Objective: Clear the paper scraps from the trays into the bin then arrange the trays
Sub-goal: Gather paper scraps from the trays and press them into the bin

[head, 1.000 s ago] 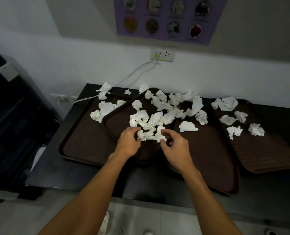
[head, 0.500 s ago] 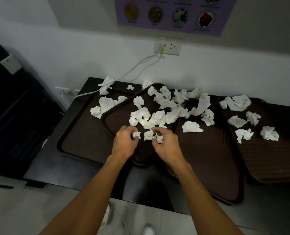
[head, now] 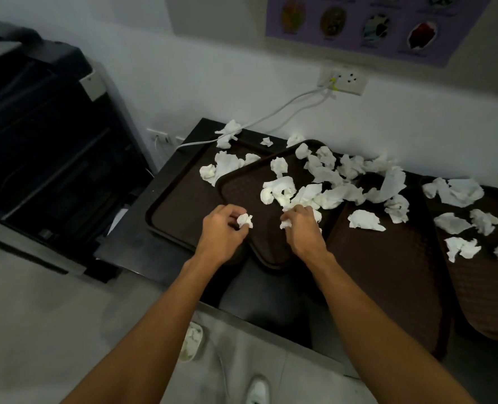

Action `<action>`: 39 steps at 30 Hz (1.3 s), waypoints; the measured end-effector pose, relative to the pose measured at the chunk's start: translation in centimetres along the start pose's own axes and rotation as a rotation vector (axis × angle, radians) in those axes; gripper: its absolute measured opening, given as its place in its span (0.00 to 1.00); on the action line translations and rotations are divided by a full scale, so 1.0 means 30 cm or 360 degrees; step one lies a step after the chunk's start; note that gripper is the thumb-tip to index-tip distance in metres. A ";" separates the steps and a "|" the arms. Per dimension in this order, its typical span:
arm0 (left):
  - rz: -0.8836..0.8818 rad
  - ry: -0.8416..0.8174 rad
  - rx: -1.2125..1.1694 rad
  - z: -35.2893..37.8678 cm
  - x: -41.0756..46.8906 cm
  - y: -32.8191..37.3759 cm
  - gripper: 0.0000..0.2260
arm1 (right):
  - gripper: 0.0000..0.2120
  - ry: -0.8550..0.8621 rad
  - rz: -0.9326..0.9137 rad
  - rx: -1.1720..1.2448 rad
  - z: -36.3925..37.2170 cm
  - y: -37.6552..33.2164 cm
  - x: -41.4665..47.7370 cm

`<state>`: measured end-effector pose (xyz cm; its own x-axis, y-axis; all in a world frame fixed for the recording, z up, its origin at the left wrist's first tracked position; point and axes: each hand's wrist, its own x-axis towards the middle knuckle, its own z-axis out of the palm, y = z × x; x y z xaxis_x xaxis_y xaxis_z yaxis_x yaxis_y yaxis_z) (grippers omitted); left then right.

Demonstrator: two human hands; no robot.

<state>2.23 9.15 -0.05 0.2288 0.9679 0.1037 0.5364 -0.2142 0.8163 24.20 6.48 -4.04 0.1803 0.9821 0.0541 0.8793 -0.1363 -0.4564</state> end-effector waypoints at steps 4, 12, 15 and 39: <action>-0.0073 -0.0002 -0.0119 -0.051 -0.055 -0.002 0.10 | 0.12 0.0079 0.0017 0.0216 -0.006 -0.059 -0.036; -0.0215 0.0180 -0.0318 -0.168 -0.195 -0.055 0.10 | 0.08 0.0233 -0.0035 0.0769 -0.005 -0.314 -0.171; -0.0273 0.0236 -0.0371 -0.235 -0.267 -0.101 0.10 | 0.07 0.0201 -0.0052 0.0900 0.026 -0.429 -0.233; -0.0972 0.0511 -0.0201 -0.591 -0.766 -0.915 0.10 | 0.10 -0.0523 0.0020 0.1112 0.855 -0.884 -0.556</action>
<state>-32.17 -4.90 -14.77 -0.3454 0.9052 -0.2476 0.3896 0.3783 0.8397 -13.43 -2.96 -15.61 -0.0477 0.9840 -0.1715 0.3756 -0.1414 -0.9159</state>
